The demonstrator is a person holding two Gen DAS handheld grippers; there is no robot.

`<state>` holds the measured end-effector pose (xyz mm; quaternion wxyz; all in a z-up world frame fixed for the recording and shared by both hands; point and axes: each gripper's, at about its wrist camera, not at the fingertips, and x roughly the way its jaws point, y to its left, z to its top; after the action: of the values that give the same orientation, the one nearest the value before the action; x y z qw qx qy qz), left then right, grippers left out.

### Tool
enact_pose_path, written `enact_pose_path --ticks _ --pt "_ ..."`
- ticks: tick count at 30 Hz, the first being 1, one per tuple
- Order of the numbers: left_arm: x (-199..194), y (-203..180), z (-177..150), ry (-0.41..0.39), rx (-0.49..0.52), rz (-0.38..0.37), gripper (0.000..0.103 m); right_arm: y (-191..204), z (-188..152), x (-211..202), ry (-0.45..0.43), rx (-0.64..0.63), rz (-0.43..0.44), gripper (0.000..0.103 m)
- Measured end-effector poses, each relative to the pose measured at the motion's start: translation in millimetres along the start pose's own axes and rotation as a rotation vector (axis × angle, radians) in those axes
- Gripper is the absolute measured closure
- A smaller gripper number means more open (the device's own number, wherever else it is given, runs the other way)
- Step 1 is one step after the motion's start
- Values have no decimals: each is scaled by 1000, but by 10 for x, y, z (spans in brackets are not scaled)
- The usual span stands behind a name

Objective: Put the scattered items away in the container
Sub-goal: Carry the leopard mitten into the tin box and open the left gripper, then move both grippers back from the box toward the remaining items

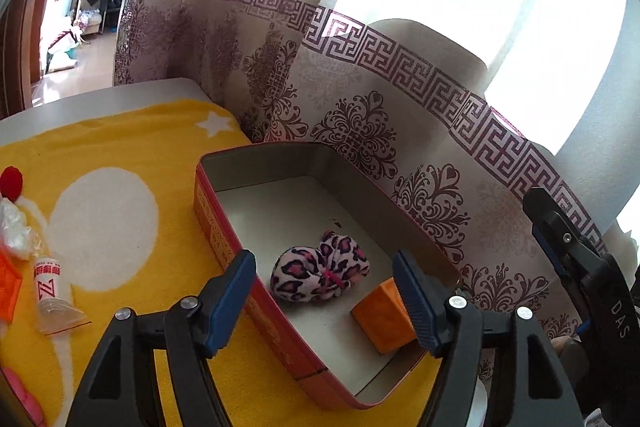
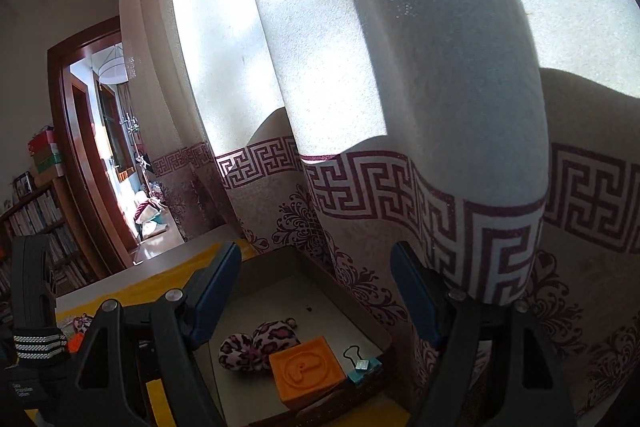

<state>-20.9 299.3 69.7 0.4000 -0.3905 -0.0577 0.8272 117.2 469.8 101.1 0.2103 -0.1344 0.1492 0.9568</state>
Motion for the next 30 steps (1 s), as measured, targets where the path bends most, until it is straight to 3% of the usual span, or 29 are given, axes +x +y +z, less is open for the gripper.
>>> enact_pose_path --ticks 5,12,23,30 --pt "-302 126 -61 -58 21 114 30 114 -76 -78 13 -35 22 23" --pt "-830 498 -278 -130 -15 208 30 407 -193 -153 31 -97 89 23" --pt "-1589 1584 -642 -188 -189 419 30 956 -510 -174 140 -189 232 23" --pt "-1761 2007 -822 -171 -261 440 30 1204 -722 -104 225 -201 289 23"
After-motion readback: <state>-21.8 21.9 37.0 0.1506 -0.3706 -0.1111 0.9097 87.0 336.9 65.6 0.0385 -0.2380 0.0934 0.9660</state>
